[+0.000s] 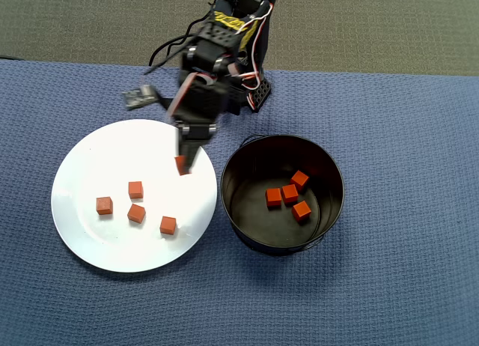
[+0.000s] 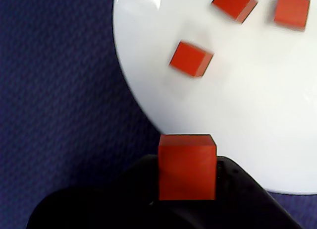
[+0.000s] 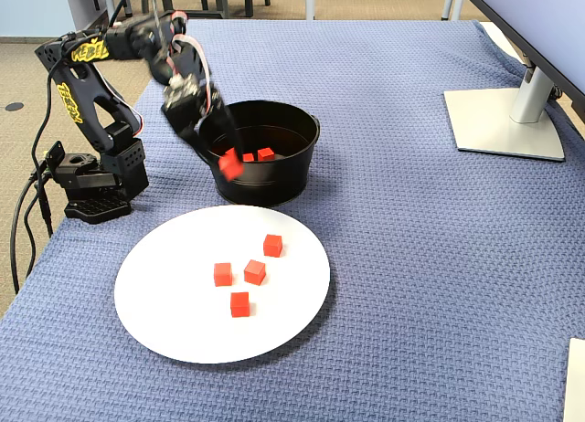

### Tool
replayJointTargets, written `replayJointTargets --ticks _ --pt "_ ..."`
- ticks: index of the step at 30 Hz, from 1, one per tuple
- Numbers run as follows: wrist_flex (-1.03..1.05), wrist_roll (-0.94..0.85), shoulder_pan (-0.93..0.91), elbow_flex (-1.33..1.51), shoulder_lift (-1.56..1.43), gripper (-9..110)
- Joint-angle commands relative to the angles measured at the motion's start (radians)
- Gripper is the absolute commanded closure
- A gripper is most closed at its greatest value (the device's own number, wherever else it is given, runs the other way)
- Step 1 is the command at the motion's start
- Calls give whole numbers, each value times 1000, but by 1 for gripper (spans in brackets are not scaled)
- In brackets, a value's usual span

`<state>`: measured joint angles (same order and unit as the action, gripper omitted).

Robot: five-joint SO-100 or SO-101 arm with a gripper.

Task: Pick up the red cubes from the white plate and place them in the black recipient

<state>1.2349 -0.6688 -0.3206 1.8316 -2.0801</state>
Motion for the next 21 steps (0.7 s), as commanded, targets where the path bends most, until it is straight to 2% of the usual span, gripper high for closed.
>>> replayJointTargets --ticks 1,5,6,7,9,14,19,21 --pt "69 166 202 -84 -67 102" --pt "84 233 388 -57 -106 99" --pt "97 218 439 -35 -115 89" --pt "101 199 474 -14 -124 73" --pt "101 184 471 -15 -123 64" --pt "52 123 261 -69 -55 63" --pt "-18 101 -34 -114 52 70" --pt "-54 129 -143 -118 126 77"
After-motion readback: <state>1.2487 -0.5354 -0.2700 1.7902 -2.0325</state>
